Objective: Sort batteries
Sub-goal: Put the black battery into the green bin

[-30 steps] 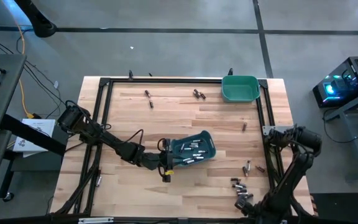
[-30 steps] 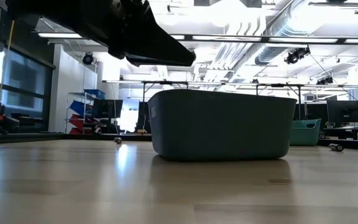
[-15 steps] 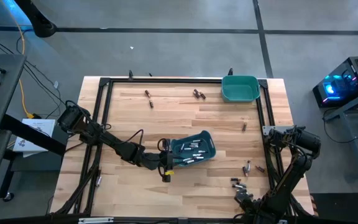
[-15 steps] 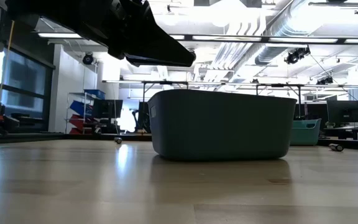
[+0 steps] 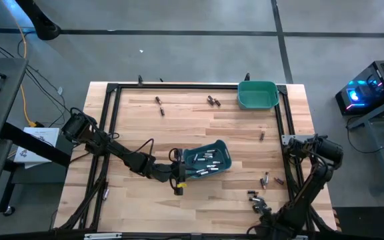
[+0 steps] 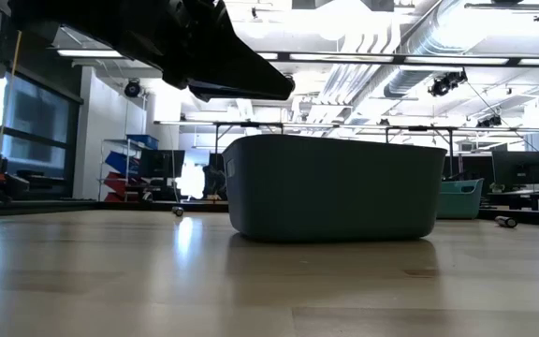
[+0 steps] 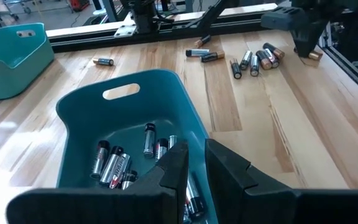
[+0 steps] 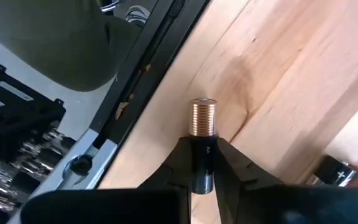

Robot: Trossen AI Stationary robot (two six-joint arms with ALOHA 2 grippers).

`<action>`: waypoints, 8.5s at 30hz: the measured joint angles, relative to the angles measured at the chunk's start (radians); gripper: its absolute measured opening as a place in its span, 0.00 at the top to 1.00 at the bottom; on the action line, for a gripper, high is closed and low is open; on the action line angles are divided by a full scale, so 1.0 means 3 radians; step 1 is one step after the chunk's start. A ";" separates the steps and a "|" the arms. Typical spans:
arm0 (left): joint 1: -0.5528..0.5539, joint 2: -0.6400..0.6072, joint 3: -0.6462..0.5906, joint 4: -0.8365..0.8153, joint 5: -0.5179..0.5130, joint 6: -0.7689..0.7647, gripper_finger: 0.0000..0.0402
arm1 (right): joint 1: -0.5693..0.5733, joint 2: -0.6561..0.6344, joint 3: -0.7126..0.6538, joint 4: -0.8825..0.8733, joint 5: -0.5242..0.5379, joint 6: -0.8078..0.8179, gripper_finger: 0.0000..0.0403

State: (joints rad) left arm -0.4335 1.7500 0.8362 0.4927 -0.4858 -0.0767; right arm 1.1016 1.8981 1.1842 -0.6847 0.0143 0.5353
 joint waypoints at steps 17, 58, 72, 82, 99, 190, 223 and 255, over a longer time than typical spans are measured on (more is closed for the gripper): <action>-0.0086 0.0003 0.0001 0.0027 -0.0001 -0.0002 0.88 | -0.1589 -0.1624 -0.0004 -0.0730 0.1312 -0.0076 0.95; -0.0084 0.0003 0.0001 0.0374 -0.0256 0.0295 0.88 | -0.6997 -0.0388 -0.0413 0.0278 -0.0353 -0.0415 0.90; -0.0084 0.0003 0.0001 0.0374 -0.0252 0.0276 0.88 | -0.7007 -0.0526 -0.0413 0.0273 -0.0336 -0.0381 0.65; -0.0083 0.0003 0.0001 0.0374 -0.0252 0.0260 0.88 | -0.7094 -0.1524 -0.0412 0.0187 0.0004 -0.0465 0.62; -0.0008 0.0001 0.0001 0.0373 -0.0432 0.0259 0.88 | -0.5090 -0.2743 -0.0448 -0.0096 0.0493 -0.1172 0.66; -0.0332 -0.1020 0.0002 -0.2384 -0.1762 -0.2034 0.88 | -0.7094 -0.0663 -0.0568 0.0399 -0.0371 -0.0404 0.96; -0.0332 -0.1021 0.0002 -0.2342 -0.1773 -0.1999 0.88 | -0.6646 -0.1512 -0.0150 0.0554 0.0320 -0.0882 0.59; -0.0213 -0.1021 0.0002 -0.2186 -0.1967 -0.1825 0.88 | -0.5671 0.0102 -0.0175 0.1672 -0.0319 -0.1220 0.59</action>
State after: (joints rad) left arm -0.4974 1.4437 0.8368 -0.1631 -1.0760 -0.6243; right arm -0.5997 1.9287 1.1316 -0.1832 -0.0815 0.1694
